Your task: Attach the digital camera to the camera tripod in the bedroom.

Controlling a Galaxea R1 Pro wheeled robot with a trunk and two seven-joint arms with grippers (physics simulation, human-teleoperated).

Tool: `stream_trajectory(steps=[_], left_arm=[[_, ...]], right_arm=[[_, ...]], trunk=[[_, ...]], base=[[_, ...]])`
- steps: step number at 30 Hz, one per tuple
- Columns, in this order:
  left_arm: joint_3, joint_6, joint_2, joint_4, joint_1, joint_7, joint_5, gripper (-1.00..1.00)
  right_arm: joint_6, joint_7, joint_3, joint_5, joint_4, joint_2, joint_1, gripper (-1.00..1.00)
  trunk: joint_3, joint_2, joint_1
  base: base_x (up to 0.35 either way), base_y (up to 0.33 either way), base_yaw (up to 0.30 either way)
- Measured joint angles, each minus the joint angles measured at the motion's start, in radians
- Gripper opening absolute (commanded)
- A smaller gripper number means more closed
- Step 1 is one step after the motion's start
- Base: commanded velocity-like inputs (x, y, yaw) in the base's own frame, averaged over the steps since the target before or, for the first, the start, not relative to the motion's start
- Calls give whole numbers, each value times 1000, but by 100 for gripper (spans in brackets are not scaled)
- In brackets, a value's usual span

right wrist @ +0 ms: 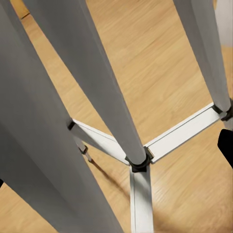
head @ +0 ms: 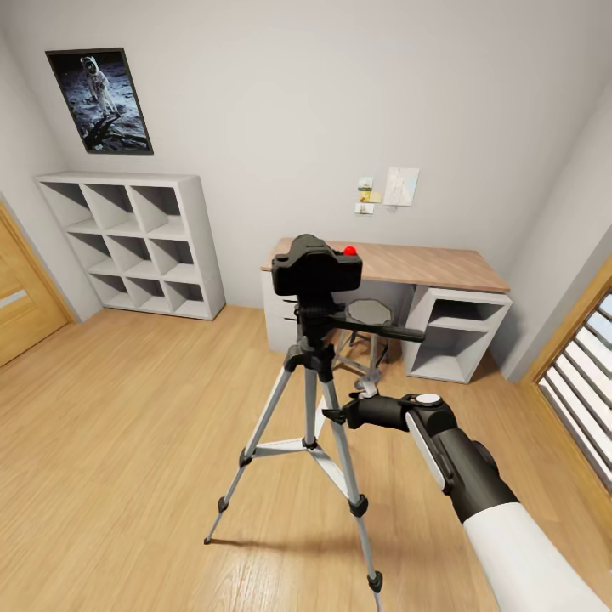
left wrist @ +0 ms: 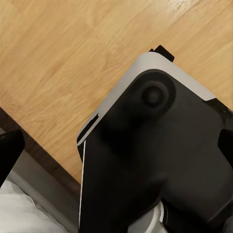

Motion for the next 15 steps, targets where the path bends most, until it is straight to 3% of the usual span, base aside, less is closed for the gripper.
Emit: stream_trajectory(steps=[2,5,9,15], left_arm=[[0,0,0,0,0,0,0,100],[-1,-3,-13,-3,0,-1,-5,100],[-1,-3,-10,-3,1,-1,-5,100],[-4,-4,0,-6,2,-2,-2,100]], right_arm=[[-1,-1,-1,1,0,-1,0,100],[17,16,-4,0,16,-18,17,100],[42,14,-3,-2,39,-40,29,100],[21,-3,-2,8,5,-6,27,100]], trunk=[[0,0,0],[0,0,0],[0,0,0],[0,0,0]], base=[[-18,0,0],[0,0,0],[0,0,0],[0,0,0]])
